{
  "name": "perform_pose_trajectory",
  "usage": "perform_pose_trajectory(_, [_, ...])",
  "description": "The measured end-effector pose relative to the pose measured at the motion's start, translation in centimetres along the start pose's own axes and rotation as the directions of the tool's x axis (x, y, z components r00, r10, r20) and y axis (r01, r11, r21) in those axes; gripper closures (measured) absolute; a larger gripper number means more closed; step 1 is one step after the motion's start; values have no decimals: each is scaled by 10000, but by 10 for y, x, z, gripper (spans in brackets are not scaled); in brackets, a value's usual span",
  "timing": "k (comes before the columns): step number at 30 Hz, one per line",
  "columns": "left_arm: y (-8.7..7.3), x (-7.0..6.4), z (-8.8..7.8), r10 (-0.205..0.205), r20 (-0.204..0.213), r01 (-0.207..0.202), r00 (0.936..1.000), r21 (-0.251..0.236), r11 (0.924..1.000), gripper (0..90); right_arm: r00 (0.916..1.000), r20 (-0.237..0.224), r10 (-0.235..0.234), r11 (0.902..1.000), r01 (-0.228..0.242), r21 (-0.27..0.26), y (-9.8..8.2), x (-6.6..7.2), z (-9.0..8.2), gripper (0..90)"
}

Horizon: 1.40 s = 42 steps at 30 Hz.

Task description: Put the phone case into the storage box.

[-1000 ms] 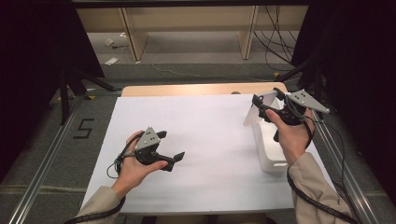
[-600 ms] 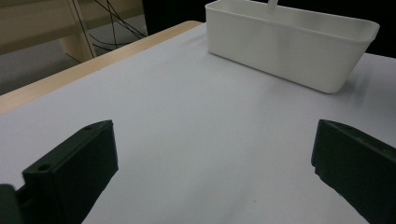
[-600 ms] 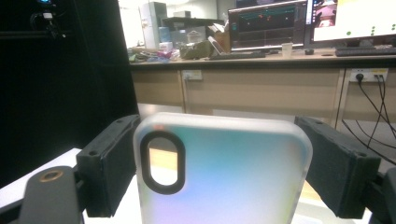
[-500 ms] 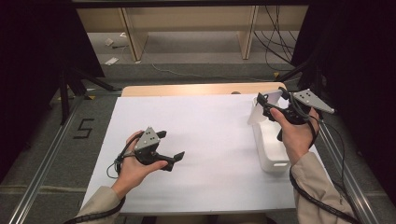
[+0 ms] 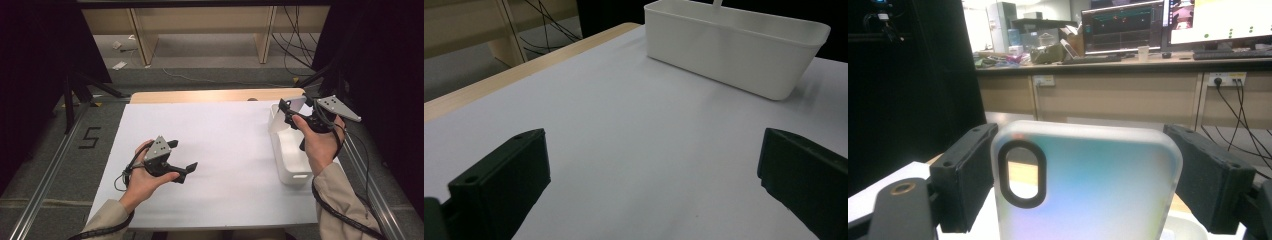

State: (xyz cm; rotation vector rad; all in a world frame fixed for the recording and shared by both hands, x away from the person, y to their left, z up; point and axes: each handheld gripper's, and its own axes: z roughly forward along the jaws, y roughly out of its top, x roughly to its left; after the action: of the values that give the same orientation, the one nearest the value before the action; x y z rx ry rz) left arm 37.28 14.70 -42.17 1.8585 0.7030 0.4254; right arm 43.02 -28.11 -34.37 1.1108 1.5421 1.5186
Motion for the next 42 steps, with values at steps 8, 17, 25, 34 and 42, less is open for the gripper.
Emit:
perform_pose_trajectory(8, [0,0,0,1,-7,-1,10000,-4,10000,0,9999,149,4,10000,-4,-23,-1,-4,-1,182])
perform_pose_trajectory(17, [0,0,0,2,-14,-2,10000,-5,10000,0,9996,294,-2,10000,2,25,-1,-7,-2,182])
perform_pose_trajectory(25, [0,0,0,0,-25,0,10000,-7,10000,0,9991,421,-10,10000,8,62,-2,-10,-2,182])
perform_pose_trajectory(34, [0,0,0,-2,-28,2,10000,-4,10000,0,9984,555,-49,9999,42,120,-3,-13,-2,182])
perform_pose_trajectory(42, [0,0,0,-6,-37,6,10000,-7,10000,0,9977,671,-70,9999,59,158,-5,-15,-2,182])
